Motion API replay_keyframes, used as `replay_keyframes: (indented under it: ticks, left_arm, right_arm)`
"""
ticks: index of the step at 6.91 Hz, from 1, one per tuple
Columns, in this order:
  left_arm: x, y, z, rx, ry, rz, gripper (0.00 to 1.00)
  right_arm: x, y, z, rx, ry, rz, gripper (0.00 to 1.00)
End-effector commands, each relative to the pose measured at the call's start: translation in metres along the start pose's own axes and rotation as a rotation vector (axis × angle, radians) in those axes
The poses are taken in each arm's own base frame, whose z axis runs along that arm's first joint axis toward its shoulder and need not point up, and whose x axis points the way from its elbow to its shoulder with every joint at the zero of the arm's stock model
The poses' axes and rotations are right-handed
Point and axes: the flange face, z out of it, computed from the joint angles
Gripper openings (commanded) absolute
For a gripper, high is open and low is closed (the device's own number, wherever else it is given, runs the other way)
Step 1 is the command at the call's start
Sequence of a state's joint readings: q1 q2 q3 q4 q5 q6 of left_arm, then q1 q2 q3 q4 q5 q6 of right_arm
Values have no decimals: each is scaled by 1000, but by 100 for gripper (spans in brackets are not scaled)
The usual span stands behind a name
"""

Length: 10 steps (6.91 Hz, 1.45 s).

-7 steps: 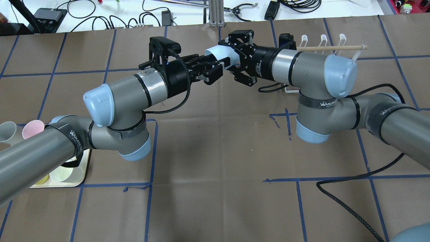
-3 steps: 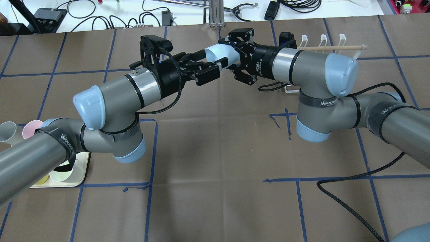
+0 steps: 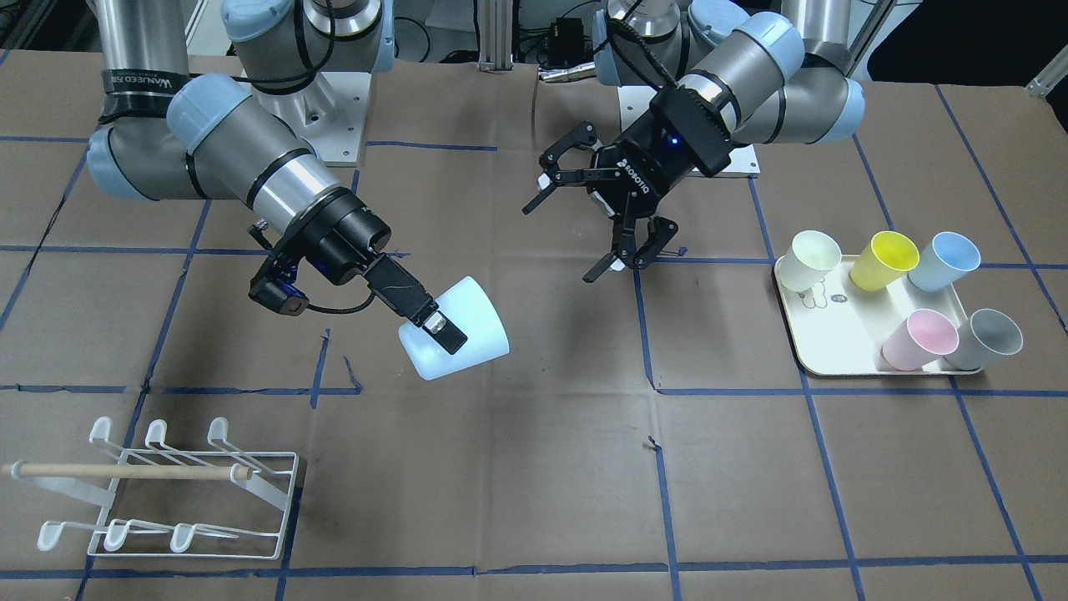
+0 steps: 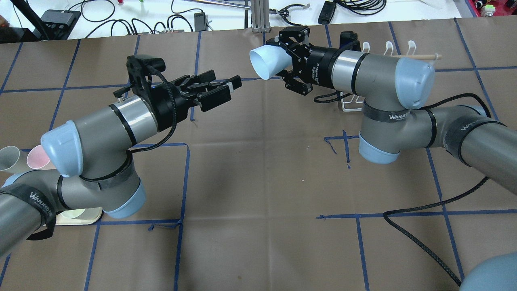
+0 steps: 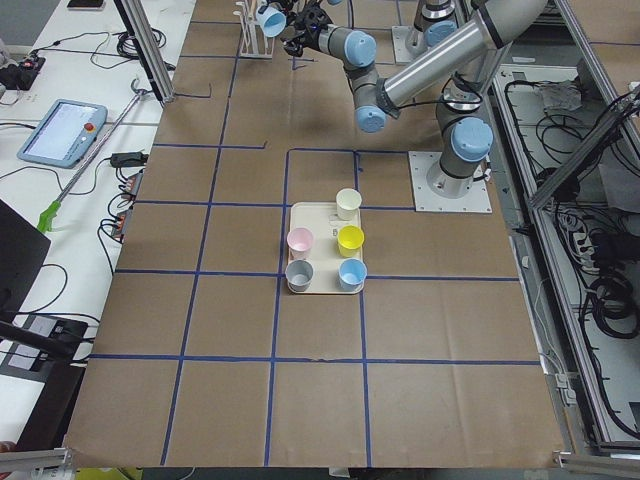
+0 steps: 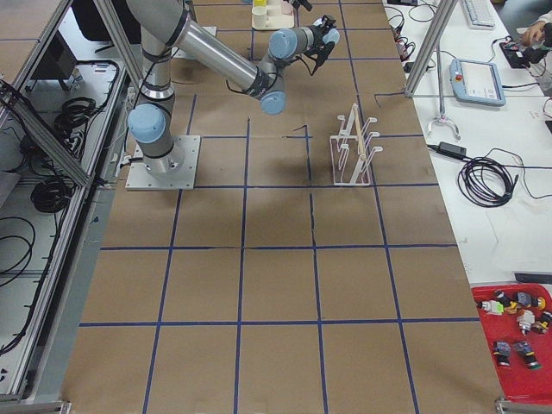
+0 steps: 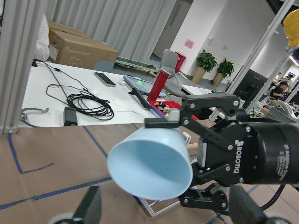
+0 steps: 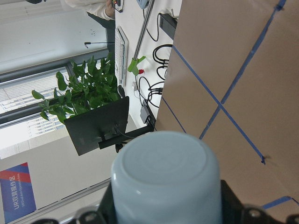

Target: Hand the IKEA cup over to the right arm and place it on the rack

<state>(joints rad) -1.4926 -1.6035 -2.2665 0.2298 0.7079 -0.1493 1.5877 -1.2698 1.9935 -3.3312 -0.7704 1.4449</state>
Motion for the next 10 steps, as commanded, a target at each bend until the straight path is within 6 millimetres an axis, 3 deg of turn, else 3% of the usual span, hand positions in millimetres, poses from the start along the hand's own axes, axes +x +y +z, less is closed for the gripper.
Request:
replay_keyframes:
  ticks: [1,2,3,4,6,8,10]
  left_arm:
    - [-12,-20,-14,-106,-147,-137,96]
    - [-27,-40,-11,-165,-271,-193,98]
    - [-50,-64,-10,-278,-467,-268,98]
    - [-60,-94,-8,-367,-601,-312,99]
    - [-60,-129,-23,-605,-757,-395,99]
    - [-42,-142,-33,-822,-815,-323,99]
    - [-29,-138,-31,-893,-798,-248,99]
  right_arm:
    - [-19,-28,-17,60,-41,-39,30]
    - [-31,-42,-25,103,-54,-216,27]
    - [-34,-62,-30,186,-31,-395,26]
    - [-33,-70,-33,250,9,-564,25]
    - [-29,-89,-37,406,122,-910,25]
    - [-13,-112,-36,496,130,-1171,25]
    - [-2,-140,-42,586,197,-1340,26]
